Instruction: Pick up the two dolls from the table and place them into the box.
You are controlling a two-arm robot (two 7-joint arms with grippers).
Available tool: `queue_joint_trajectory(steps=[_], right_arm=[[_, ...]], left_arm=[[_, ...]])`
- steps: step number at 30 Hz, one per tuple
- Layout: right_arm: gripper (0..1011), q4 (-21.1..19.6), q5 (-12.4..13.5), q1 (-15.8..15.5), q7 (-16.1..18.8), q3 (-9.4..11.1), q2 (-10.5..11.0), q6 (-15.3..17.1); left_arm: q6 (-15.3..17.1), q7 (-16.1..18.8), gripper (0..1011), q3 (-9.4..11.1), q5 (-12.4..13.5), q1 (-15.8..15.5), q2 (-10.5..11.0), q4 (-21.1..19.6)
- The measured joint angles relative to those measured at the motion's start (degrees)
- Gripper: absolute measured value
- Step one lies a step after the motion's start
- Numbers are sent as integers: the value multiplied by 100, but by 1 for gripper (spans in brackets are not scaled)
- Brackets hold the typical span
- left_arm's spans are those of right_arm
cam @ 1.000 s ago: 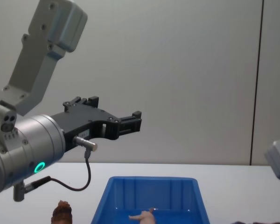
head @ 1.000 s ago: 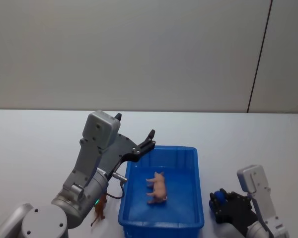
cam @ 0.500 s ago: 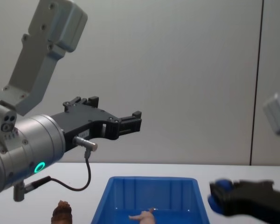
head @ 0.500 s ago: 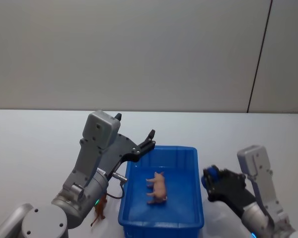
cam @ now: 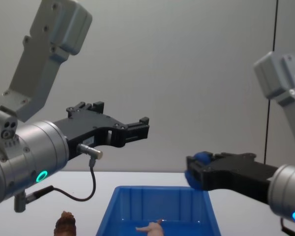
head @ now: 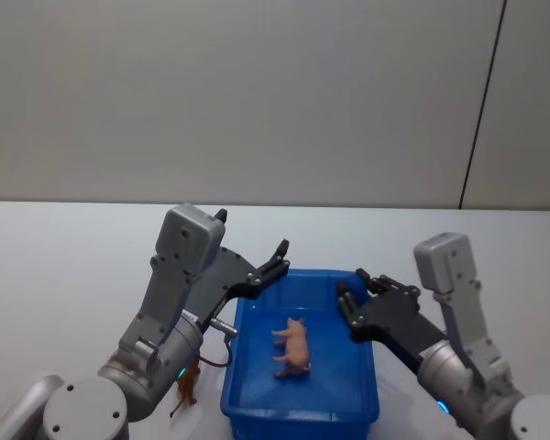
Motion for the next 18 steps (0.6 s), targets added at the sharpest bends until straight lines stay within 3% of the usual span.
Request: queue_joint_trajectory(steps=[9, 18], right_arm=[[535, 358, -135, 214, 251, -110, -173, 74], [808, 577, -228, 293, 231, -157, -241, 144]], left_arm=[[0, 0, 1001, 0, 0, 0, 0, 0], [0, 0, 1001, 0, 0, 0, 0, 0]])
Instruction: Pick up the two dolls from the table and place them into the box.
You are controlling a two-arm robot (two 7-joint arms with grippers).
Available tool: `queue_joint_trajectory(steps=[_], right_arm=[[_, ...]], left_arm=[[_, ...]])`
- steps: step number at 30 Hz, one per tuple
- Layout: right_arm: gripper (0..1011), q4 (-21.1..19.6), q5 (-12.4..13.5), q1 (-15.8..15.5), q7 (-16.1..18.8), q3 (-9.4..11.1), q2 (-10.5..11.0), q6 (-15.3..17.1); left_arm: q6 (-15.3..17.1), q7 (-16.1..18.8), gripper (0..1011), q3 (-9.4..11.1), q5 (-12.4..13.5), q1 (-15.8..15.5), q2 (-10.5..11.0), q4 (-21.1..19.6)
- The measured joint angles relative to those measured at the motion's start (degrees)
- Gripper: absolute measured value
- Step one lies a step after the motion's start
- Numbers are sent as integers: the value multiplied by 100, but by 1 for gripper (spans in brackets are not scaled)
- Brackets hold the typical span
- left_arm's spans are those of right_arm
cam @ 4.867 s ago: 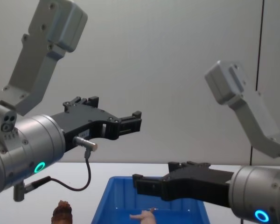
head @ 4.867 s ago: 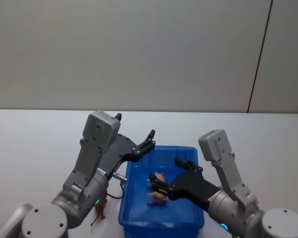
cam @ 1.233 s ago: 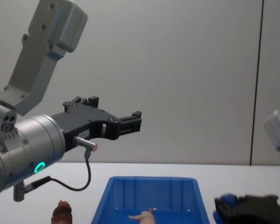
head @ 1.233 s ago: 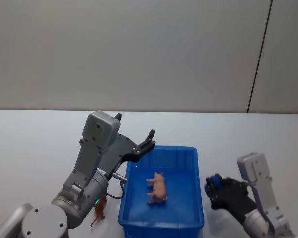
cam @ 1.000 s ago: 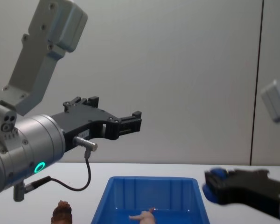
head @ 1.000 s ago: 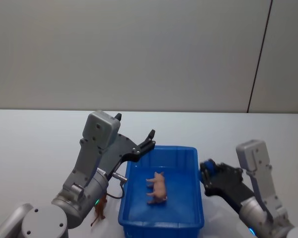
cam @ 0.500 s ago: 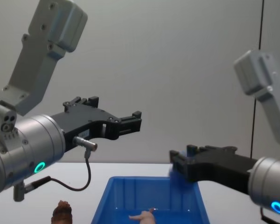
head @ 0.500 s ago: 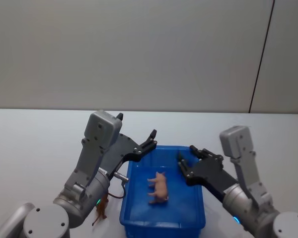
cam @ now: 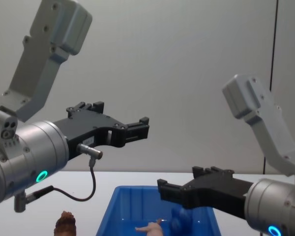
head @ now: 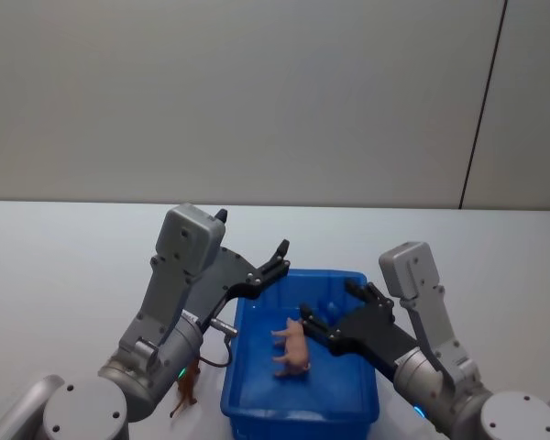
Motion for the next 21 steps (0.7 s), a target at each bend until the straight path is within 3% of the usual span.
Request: queue_joint_trajectory(steps=[8, 21], right_arm=[[1001, -65, -60, -100, -329, 14, 47, 85], [1001, -542, -98, -510, -1172, 160, 292, 303]], left_arm=[[0, 0, 1001, 0, 0, 0, 0, 0], [0, 0, 1001, 0, 0, 0, 0, 0]])
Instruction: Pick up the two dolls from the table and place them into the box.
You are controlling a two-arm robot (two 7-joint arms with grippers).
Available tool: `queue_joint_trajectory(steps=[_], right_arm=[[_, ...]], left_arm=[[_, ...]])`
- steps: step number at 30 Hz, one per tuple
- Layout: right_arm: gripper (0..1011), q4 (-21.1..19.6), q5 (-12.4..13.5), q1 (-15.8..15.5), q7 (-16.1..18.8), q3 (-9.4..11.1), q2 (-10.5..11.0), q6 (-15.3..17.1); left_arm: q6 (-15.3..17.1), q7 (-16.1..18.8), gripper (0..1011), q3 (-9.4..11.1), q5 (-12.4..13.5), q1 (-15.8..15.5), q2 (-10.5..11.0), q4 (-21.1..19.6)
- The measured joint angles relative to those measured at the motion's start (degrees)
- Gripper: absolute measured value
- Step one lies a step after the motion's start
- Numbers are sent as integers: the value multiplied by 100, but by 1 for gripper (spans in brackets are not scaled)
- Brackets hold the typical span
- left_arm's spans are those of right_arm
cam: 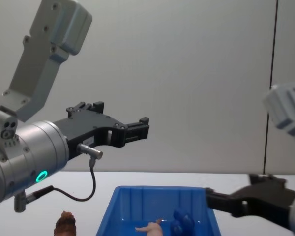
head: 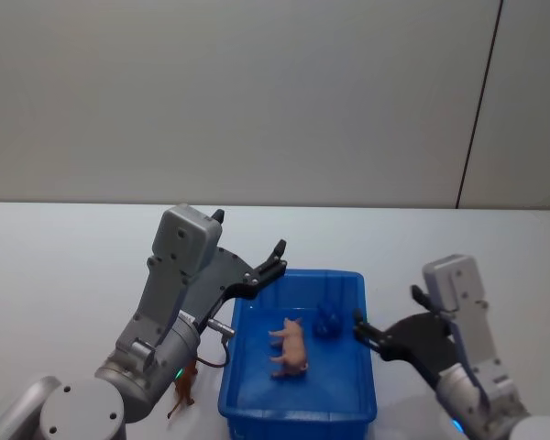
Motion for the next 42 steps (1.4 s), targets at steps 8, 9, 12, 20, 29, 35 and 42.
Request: queue_joint_trajectory(steps=[8, 9, 12, 20, 29, 35, 42], right_arm=[[1001, -277, 28, -266, -524, 148, 182, 135], [1001, -296, 33, -285, -564, 159, 195, 146], [1001, -346, 46, -337, -660, 186, 231, 172], [1001, -471, 66, -462, -894, 257, 318, 234], [1001, -538, 80, -531, -1021, 297, 365, 266], [1001, -561, 84, -556, -1066, 310, 381, 277], [1000, -578, 88, -574, -1098, 320, 394, 285]], left_arm=[[0, 0, 1001, 0, 0, 0, 0, 0], [0, 0, 1001, 0, 0, 0, 0, 0], [0, 0, 1001, 0, 0, 0, 0, 0], [12, 7, 1001, -8, -18, 11, -7, 0], [156, 171, 1001, -37, -146, 69, -5, -29], [353, 333, 1001, -71, -266, 136, 15, -77], [698, 556, 1001, -137, -506, 227, 57, -112]])
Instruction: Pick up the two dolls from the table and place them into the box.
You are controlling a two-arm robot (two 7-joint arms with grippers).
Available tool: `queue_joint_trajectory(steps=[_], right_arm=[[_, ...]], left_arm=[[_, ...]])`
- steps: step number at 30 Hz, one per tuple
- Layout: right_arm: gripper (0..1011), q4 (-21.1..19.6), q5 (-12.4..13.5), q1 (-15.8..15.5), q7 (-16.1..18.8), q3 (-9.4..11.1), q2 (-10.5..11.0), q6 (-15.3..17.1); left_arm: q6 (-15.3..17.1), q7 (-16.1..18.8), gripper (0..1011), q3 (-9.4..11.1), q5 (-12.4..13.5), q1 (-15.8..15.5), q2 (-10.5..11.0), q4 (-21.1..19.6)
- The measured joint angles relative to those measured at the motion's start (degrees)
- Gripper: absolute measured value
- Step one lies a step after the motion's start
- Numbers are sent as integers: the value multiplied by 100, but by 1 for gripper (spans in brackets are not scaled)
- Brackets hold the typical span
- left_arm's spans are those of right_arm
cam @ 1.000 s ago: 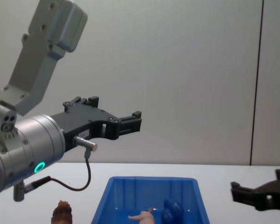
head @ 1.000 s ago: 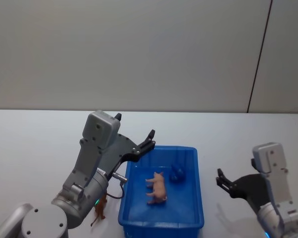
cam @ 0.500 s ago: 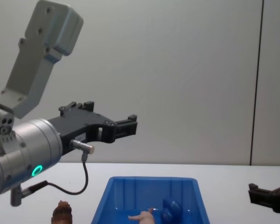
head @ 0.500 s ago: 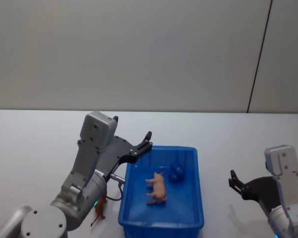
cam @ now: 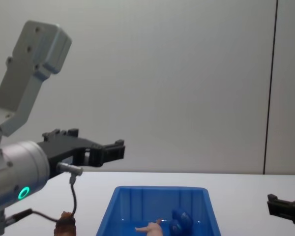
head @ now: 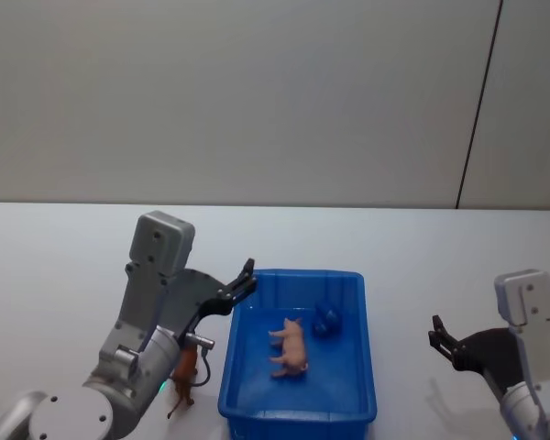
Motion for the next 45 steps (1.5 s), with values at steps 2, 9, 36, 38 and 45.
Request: queue_joint_trajectory(steps=[2, 9, 36, 38, 45], right_arm=[[1001, -1, 0, -1, -3, 0, 1, 1], [1001, -10, 0, -9, -19, 4, 5, 4], [1001, -18, 0, -18, -37, 9, 13, 9], [1001, -18, 0, -18, -37, 9, 14, 9], [1001, -19, 0, -18, -37, 9, 13, 9]], left_arm=[[68, 29, 1001, -14, -48, 12, 6, 0], [390, 147, 1001, -95, -286, 44, 24, 102], [917, 56, 1001, -322, -978, -149, -132, 937], [926, 47, 1001, -335, -1023, -169, -150, 1006], [933, -19, 1001, -368, -1124, -240, -213, 1240]])
